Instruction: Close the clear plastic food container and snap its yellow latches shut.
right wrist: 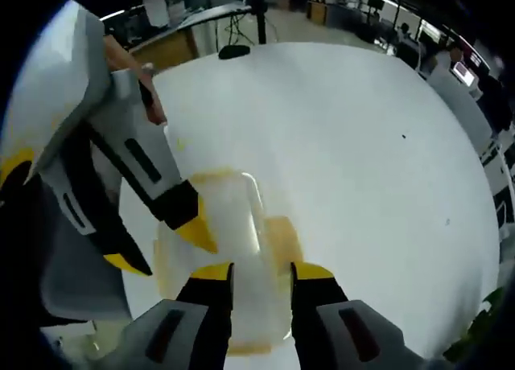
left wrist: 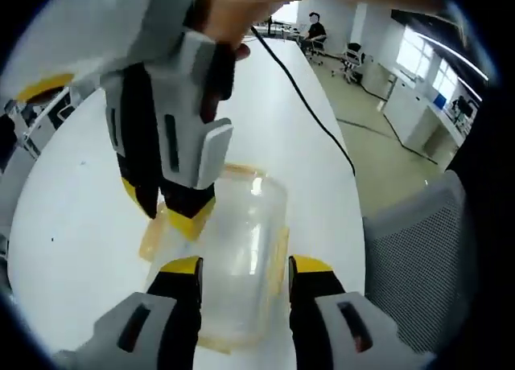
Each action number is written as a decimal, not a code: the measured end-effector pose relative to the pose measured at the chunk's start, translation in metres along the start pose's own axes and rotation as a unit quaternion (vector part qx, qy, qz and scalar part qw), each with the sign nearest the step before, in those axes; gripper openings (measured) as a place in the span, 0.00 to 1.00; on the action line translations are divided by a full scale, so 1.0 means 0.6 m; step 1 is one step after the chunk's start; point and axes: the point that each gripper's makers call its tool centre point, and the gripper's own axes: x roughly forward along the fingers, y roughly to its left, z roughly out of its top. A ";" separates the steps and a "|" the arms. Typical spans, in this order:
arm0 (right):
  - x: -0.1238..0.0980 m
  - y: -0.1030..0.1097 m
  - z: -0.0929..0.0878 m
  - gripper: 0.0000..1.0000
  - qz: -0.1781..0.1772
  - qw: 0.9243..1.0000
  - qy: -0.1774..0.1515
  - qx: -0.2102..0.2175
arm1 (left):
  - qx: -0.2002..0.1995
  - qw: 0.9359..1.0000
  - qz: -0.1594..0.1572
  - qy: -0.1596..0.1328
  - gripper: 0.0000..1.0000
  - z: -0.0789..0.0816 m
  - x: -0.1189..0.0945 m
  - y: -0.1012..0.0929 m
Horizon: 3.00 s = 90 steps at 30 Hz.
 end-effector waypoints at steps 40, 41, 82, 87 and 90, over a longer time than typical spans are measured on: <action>0.010 0.003 0.000 0.21 0.088 0.988 0.121 -0.035 | 0.071 0.994 0.068 0.044 0.42 0.000 0.015 0.012; 0.010 0.003 -0.001 0.21 0.088 0.988 0.124 -0.036 | 0.071 0.994 0.068 0.045 0.42 0.000 0.015 0.012; 0.007 0.004 0.002 0.21 0.032 0.989 0.132 -0.052 | 0.042 0.995 0.080 0.046 0.42 0.000 0.014 0.009; 0.003 0.006 0.003 0.21 0.006 0.990 0.123 -0.062 | 0.049 0.994 0.087 0.035 0.42 -0.002 0.014 0.008; 0.002 0.005 0.005 0.21 -0.003 0.990 0.120 -0.069 | 0.053 0.994 0.089 0.029 0.42 -0.001 0.013 0.010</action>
